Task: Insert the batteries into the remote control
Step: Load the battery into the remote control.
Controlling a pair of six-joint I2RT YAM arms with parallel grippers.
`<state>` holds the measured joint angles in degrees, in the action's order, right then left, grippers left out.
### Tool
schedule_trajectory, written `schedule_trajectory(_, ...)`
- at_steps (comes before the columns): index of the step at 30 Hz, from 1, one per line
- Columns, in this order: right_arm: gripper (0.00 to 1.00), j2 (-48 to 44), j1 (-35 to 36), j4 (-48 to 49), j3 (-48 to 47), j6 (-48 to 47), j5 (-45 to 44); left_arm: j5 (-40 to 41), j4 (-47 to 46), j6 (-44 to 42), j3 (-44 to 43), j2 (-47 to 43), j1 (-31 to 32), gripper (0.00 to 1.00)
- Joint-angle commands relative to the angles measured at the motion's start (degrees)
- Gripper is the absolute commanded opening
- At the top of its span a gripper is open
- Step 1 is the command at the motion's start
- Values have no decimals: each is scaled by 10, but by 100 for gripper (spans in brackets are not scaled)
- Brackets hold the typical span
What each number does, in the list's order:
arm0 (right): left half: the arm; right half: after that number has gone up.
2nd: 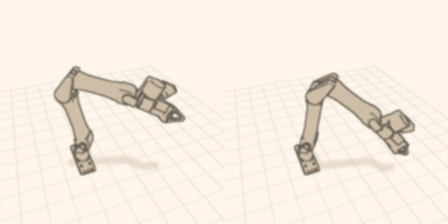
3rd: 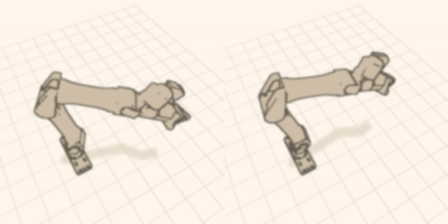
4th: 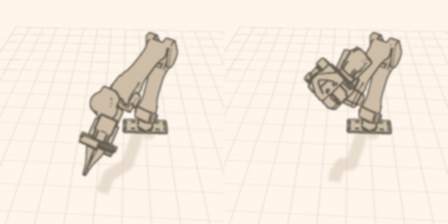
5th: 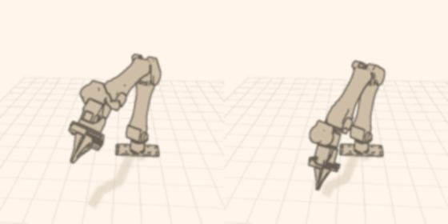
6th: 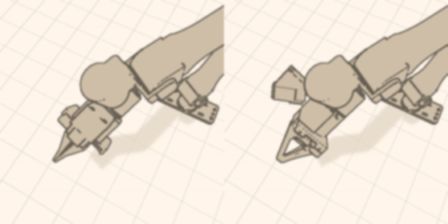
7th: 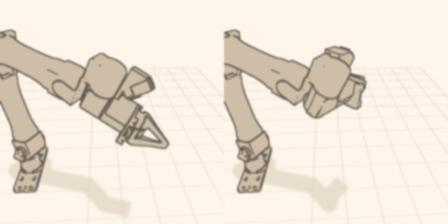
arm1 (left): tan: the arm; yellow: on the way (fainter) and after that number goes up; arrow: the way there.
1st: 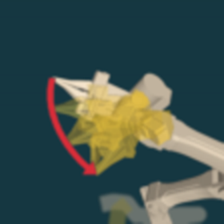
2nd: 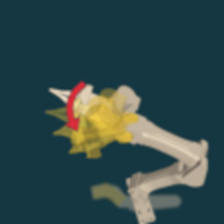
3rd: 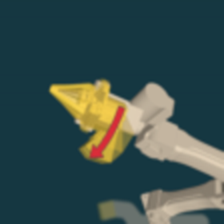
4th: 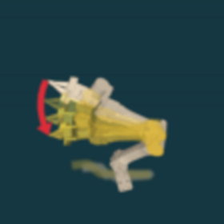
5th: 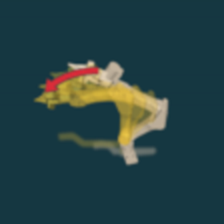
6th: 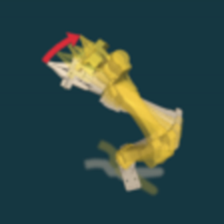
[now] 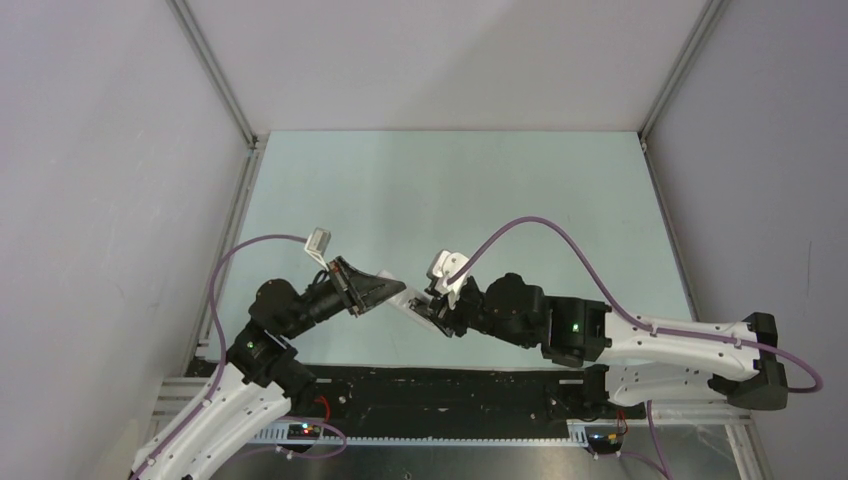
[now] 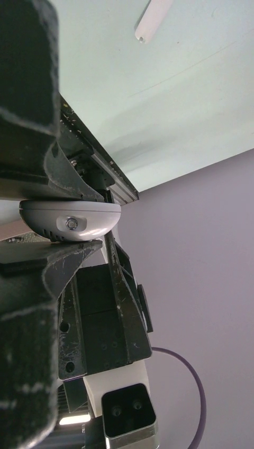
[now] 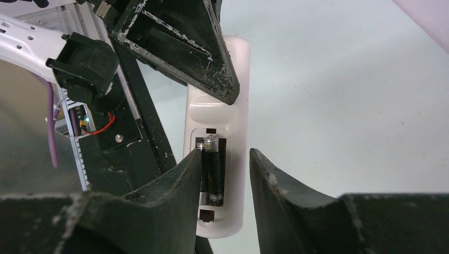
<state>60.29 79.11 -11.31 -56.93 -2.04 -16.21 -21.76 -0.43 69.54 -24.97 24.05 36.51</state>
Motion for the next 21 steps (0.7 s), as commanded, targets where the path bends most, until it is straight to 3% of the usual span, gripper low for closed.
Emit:
schedule_trajectory(1,43,-14,-1,42,8,-1,-9,-17,-34,10,-15,-5,3,1)
schedule_trajectory(7,43,-10,-1,49,9,3,-5,-17,-34,11,-16,-4,3,1)
schedule_trajectory(21,30,-28,-17,58,31,32,4,-20,-39,10,-21,6,3,2)
